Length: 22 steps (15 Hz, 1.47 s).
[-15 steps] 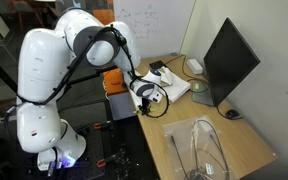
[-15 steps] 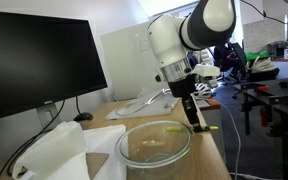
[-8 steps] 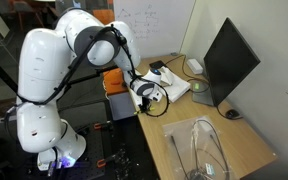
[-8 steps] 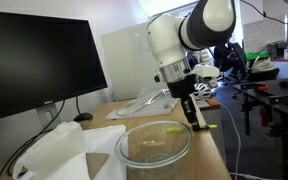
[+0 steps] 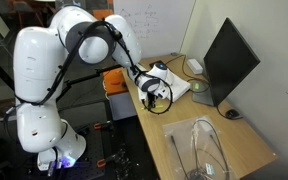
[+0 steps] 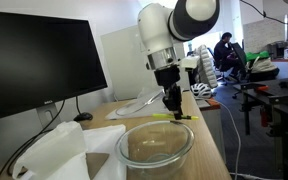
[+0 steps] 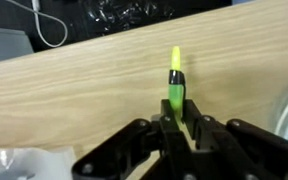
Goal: Put the yellow pen in the glass bowl
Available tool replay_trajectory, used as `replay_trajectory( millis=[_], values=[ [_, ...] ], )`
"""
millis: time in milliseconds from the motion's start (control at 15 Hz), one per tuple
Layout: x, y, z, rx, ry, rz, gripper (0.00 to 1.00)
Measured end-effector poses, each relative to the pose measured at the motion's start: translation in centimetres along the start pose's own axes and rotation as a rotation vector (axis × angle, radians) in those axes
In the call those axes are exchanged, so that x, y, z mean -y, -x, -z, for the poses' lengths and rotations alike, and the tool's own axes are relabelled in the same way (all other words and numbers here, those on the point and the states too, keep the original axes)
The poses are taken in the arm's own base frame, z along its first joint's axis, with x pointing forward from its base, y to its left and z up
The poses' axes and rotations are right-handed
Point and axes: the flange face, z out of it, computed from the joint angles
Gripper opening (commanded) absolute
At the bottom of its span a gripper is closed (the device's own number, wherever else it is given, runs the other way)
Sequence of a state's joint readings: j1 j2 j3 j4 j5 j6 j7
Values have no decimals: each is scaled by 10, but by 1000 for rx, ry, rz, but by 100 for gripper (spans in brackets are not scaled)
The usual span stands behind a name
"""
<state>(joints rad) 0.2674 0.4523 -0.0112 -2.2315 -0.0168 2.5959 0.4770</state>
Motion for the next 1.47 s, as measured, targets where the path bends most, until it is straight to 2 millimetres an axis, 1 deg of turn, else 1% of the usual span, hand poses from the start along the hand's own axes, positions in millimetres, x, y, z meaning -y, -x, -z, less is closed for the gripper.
replay_trajectory(
  millis=[67, 200, 267, 400, 533, 667, 800, 867, 933, 1000, 1067, 1267, 1333, 1400, 1467],
  values=[
    [5, -4, 14, -22, -16, -6, 5],
    [23, -7, 41, -65, -49, -10, 5],
    [34, -7, 53, -84, -65, -10, 5],
    [58, -4, 72, -106, -95, -37, 5],
    [83, 0, 84, -100, -130, -68, 5],
    [104, 6, 91, -102, -154, -89, 5],
    [119, 11, 90, -100, -159, -113, 5],
    [123, 12, 87, -95, -158, -125, 5],
    [126, 13, 83, -89, -156, -138, 44],
    [128, 13, 79, -84, -153, -144, 44],
    [128, 12, 76, -81, -151, -149, 50],
    [128, 9, 75, -80, -150, -153, 73],
    [127, 8, 76, -80, -151, -154, 80],
    [126, 6, 78, -78, -153, -151, 88],
    [125, 5, 82, -75, -159, -142, 95]
  ],
)
